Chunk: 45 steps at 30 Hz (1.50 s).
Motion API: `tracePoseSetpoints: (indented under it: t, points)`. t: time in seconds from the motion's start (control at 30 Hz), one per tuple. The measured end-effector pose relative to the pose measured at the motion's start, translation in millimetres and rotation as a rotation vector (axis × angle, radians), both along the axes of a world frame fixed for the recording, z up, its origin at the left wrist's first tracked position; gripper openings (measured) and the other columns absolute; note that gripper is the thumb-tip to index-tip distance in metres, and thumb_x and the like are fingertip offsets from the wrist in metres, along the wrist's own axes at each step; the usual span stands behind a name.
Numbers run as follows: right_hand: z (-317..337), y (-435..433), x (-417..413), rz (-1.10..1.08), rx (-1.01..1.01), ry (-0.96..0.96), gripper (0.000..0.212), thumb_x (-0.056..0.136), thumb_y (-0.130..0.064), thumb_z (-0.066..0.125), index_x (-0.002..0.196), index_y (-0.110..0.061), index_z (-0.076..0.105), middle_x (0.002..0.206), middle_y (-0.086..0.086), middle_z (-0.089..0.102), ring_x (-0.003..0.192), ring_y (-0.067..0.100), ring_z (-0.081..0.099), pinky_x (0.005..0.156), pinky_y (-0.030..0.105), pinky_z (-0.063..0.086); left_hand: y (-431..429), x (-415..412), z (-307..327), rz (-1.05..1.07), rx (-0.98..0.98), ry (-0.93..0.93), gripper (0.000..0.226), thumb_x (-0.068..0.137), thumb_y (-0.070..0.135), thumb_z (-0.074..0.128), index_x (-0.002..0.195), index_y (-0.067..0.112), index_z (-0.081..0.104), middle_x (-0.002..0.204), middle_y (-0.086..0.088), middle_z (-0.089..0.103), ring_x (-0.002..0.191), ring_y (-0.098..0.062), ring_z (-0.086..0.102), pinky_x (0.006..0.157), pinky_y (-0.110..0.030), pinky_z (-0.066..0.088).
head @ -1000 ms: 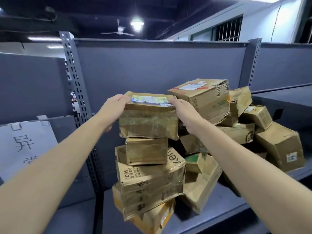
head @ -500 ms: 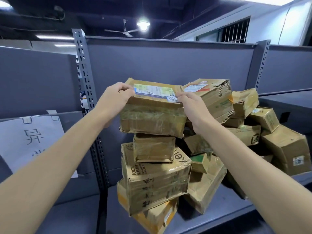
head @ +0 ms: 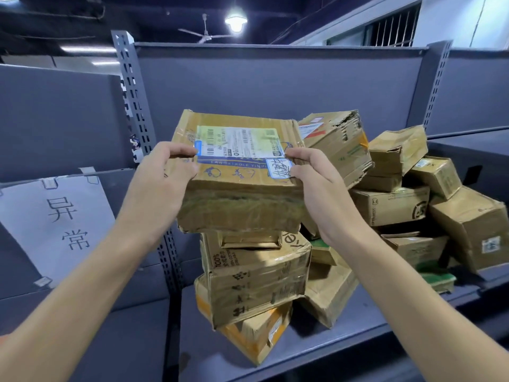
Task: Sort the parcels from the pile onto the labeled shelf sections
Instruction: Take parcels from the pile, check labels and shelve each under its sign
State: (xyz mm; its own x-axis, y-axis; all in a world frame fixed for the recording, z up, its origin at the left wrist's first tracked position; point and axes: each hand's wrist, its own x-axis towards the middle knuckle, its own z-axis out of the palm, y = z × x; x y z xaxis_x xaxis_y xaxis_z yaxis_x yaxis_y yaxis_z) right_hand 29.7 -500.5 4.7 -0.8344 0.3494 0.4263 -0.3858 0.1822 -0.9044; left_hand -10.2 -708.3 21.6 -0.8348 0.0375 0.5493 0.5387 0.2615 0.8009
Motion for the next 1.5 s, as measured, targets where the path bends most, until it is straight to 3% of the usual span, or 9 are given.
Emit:
tracePoseSetpoints:
  t: [0.13, 0.3, 0.43, 0.6, 0.87, 1.13, 1.3, 1.4, 1.5]
  points:
    - [-6, 1, 5, 0.037, 0.049, -0.004, 0.032, 0.094, -0.015, 0.045, 0.121, -0.026, 0.058, 0.121, -0.018, 0.057, 0.110, -0.010, 0.048, 0.089, 0.022, 0.040, -1, 12, -9, 0.024, 0.001, -0.003, 0.021, 0.080, 0.036, 0.051, 0.098, 0.038, 0.061, 0.111, 0.016, 0.062, 0.106, -0.009, 0.056, 0.088, -0.033, 0.044]
    - [-11, -3, 6, 0.081, 0.054, -0.030, 0.034, 0.090, -0.021, 0.045, 0.120, -0.028, 0.058, 0.125, -0.015, 0.057, 0.118, 0.004, 0.051, 0.103, 0.044, 0.043, -5, 24, -16, 0.047, 0.014, -0.017, 0.020, 0.080, 0.038, 0.050, 0.097, 0.041, 0.061, 0.113, 0.012, 0.061, 0.105, -0.011, 0.056, 0.076, -0.030, 0.043]
    - [-17, -3, 10, 0.132, 0.064, -0.032, 0.033, 0.093, -0.018, 0.044, 0.123, -0.027, 0.056, 0.125, -0.015, 0.057, 0.119, 0.003, 0.050, 0.104, 0.040, 0.042, -9, 35, -22, 0.091, 0.001, -0.026, 0.017, 0.088, 0.034, 0.052, 0.103, 0.038, 0.060, 0.117, 0.009, 0.059, 0.106, -0.007, 0.055, 0.070, -0.020, 0.041]
    - [-21, -9, 16, 0.187, 0.064, -0.036, 0.034, 0.091, -0.021, 0.045, 0.123, -0.026, 0.056, 0.128, -0.011, 0.057, 0.121, 0.006, 0.050, 0.105, 0.039, 0.041, -12, 53, -26, 0.165, 0.003, -0.014, 0.016, 0.094, 0.023, 0.051, 0.105, 0.032, 0.059, 0.104, 0.019, 0.062, 0.083, 0.013, 0.056, 0.059, 0.000, 0.038]
    - [-33, -34, 51, 0.268, 0.086, -0.004, 0.031, 0.095, -0.021, 0.045, 0.122, -0.029, 0.055, 0.123, -0.013, 0.059, 0.116, 0.003, 0.053, 0.103, 0.041, 0.044, -39, 105, -38, 0.218, 0.067, -0.012, 0.018, 0.090, 0.022, 0.055, 0.102, 0.033, 0.062, 0.101, 0.018, 0.067, 0.088, 0.003, 0.060, 0.064, -0.005, 0.042]
    - [-65, -97, 104, 0.429, 0.082, -0.013, 0.038, 0.087, -0.028, 0.045, 0.124, -0.029, 0.055, 0.128, -0.009, 0.058, 0.121, 0.004, 0.053, 0.106, 0.042, 0.041, -104, 179, -78, 0.281, 0.137, -0.067, 0.025, 0.082, 0.026, 0.052, 0.104, 0.035, 0.062, 0.111, 0.004, 0.068, 0.103, -0.021, 0.064, 0.092, -0.050, 0.048]
    - [-101, -162, 142, 0.520, 0.089, -0.113, 0.042, 0.086, -0.028, 0.044, 0.127, -0.032, 0.054, 0.133, -0.016, 0.054, 0.126, -0.003, 0.046, 0.111, 0.038, 0.036, -166, 232, -121, 0.375, 0.123, -0.189, 0.031, 0.078, 0.039, 0.054, 0.108, 0.036, 0.061, 0.120, 0.003, 0.063, 0.113, -0.018, 0.058, 0.101, -0.050, 0.042]
    - [-122, -206, 162, 0.581, 0.076, -0.177, 0.043, 0.084, -0.025, 0.045, 0.126, -0.029, 0.055, 0.133, -0.013, 0.055, 0.128, -0.001, 0.046, 0.112, 0.039, 0.034, -203, 266, -145, 0.441, 0.145, -0.263, 0.031, 0.081, 0.032, 0.053, 0.111, 0.035, 0.060, 0.123, 0.004, 0.060, 0.115, -0.014, 0.057, 0.101, -0.048, 0.042]
    - [-142, -249, 181, 0.636, 0.053, -0.251, 0.043, 0.082, -0.023, 0.045, 0.122, -0.031, 0.059, 0.130, -0.016, 0.058, 0.125, 0.001, 0.049, 0.110, 0.041, 0.036, -235, 299, -169, 0.521, 0.173, -0.295, 0.032, 0.080, 0.028, 0.053, 0.110, 0.035, 0.061, 0.123, 0.004, 0.059, 0.114, -0.007, 0.055, 0.101, -0.027, 0.042]
